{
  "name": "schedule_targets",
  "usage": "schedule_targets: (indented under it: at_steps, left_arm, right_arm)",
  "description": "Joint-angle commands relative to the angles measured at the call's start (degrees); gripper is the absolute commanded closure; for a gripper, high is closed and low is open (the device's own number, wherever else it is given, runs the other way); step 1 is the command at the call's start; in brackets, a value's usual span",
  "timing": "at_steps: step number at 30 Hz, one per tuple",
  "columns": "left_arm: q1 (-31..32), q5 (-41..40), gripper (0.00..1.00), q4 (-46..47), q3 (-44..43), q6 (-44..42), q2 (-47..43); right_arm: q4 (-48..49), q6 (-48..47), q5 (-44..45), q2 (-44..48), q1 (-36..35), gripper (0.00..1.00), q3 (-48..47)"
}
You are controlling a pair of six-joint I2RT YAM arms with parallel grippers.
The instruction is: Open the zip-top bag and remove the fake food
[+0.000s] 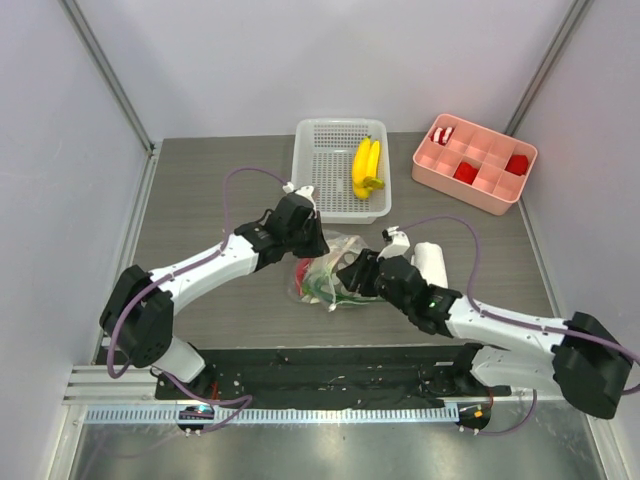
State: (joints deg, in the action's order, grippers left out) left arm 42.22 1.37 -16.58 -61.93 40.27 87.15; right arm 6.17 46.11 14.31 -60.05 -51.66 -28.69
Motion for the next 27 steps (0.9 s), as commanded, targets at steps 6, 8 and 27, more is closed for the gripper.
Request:
schedule_targets:
  at_steps: [6,8,27]
  left_arm:
    - [0.9,-2.8,1.00,1.4,-1.7,0.5,-2.4]
    - [0.9,-3.2,1.00,1.3,-1.5,0.6,-2.6]
    - [1.9,-4.3,1.00,1.2,-0.6,0.5,-2.5]
  right_arm:
    - [26.7,4.3,8.5,-11.9,-0.2,0.47,2.0]
    - [30.4,5.7,9.9,-14.2,-0.3,0.52,2.6]
    - [50.3,3.6,15.8,-31.1,-0.3,0.59,0.9]
